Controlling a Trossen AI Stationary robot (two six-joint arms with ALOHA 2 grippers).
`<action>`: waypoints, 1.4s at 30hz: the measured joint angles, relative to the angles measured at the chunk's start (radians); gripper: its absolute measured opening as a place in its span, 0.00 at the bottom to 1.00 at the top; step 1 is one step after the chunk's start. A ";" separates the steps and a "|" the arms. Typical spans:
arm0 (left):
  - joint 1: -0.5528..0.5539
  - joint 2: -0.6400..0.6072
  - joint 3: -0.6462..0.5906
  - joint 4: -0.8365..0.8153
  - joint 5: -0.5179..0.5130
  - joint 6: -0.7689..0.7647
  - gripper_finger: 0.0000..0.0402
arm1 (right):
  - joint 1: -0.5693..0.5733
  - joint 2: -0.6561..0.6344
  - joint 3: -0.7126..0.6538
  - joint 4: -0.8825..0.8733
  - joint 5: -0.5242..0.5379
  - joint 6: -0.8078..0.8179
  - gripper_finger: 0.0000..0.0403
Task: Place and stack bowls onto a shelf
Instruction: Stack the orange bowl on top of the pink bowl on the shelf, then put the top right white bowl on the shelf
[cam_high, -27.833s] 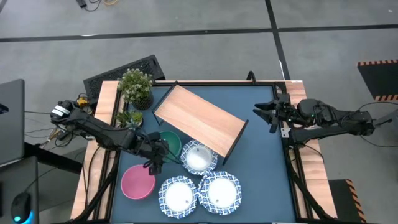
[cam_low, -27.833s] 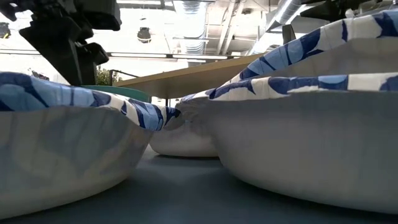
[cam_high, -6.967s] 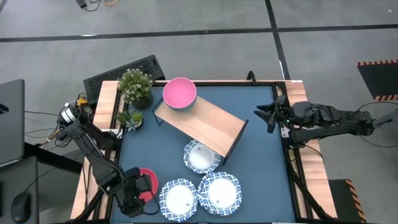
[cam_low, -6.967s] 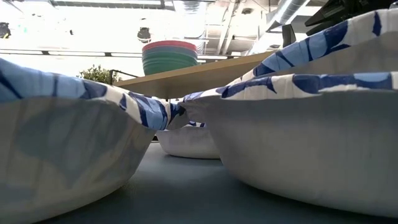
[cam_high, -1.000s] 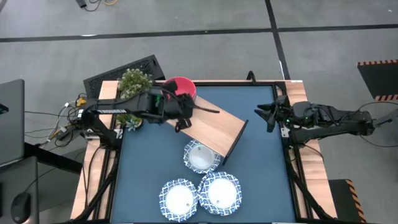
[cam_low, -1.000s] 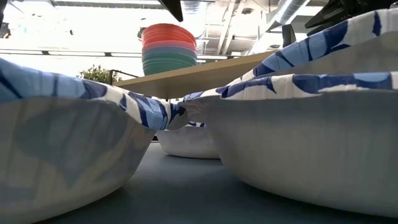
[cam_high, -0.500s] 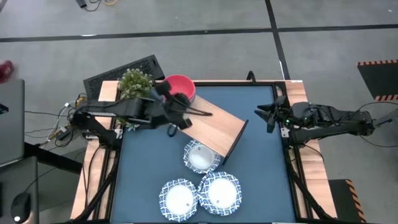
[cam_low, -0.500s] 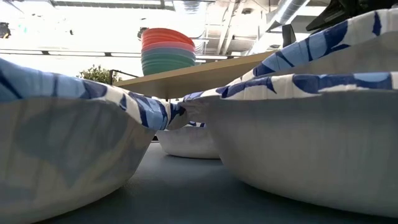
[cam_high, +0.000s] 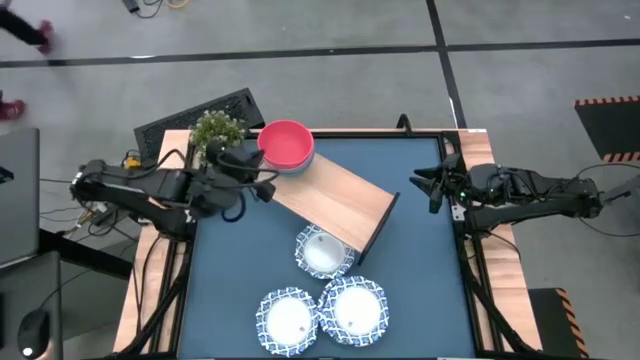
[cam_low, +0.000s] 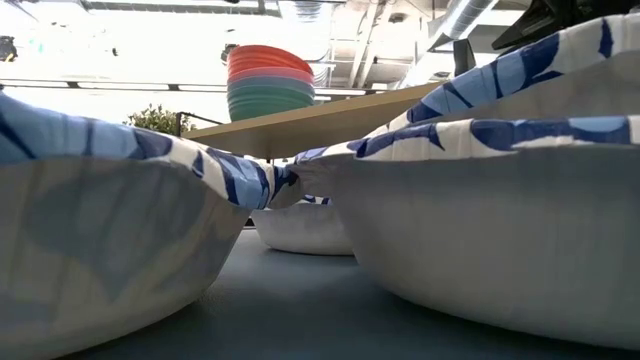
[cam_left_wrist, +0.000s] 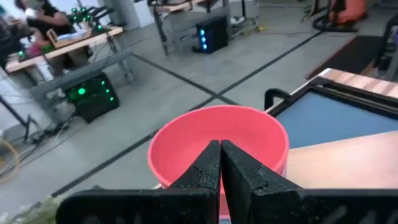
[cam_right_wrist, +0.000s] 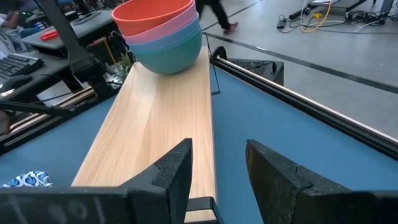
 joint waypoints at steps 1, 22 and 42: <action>0.002 -0.015 -0.036 0.056 0.003 0.034 0.00 | 0.000 0.000 0.000 0.000 0.000 0.000 0.44; 0.156 -0.085 -0.257 0.252 0.210 0.072 0.00 | 0.000 0.000 0.000 0.000 0.000 0.010 0.44; 0.090 -0.064 -0.193 0.290 0.797 0.242 0.08 | 0.000 0.000 0.000 0.000 0.000 0.010 0.44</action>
